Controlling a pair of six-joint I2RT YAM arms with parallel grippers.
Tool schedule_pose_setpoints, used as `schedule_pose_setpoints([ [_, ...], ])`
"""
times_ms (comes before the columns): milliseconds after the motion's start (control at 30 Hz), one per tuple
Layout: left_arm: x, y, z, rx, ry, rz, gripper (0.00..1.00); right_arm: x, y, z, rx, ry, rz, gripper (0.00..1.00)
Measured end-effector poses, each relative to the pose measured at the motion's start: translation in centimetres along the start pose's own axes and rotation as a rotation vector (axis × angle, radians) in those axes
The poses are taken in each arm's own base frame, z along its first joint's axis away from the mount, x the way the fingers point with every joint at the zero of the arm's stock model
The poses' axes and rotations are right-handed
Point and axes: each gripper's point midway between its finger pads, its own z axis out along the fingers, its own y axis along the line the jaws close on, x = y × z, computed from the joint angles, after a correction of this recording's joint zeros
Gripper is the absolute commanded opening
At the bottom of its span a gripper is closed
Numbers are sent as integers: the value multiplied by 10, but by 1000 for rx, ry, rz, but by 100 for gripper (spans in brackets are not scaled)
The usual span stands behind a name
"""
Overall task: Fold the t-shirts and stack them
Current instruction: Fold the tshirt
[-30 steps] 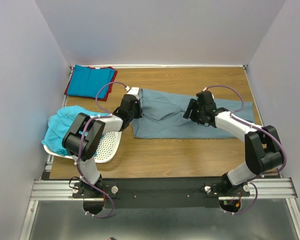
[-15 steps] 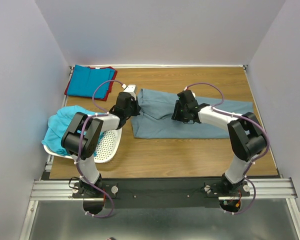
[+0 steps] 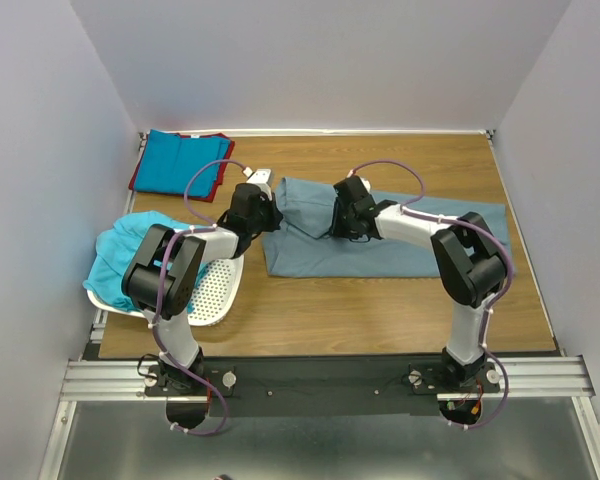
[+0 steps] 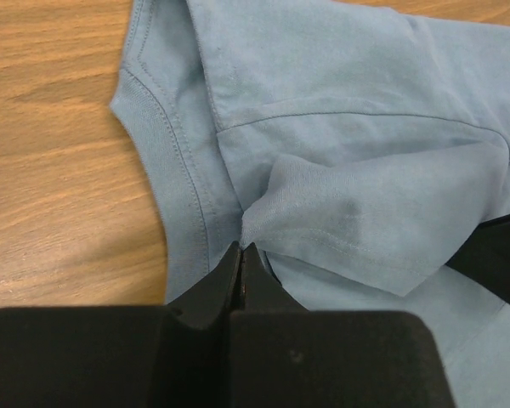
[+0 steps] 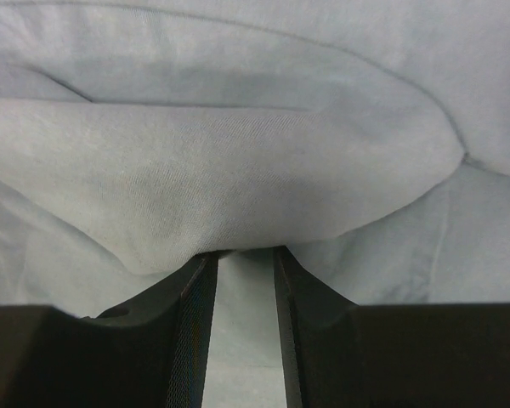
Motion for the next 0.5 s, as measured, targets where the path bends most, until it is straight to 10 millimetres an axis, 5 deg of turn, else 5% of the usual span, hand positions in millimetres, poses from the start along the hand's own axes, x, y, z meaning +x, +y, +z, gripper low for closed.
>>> schedule_pose_setpoints([
  [500, -5, 4, 1, 3, -8, -11, 0, 4, 20, 2, -24, 0, -31, 40],
])
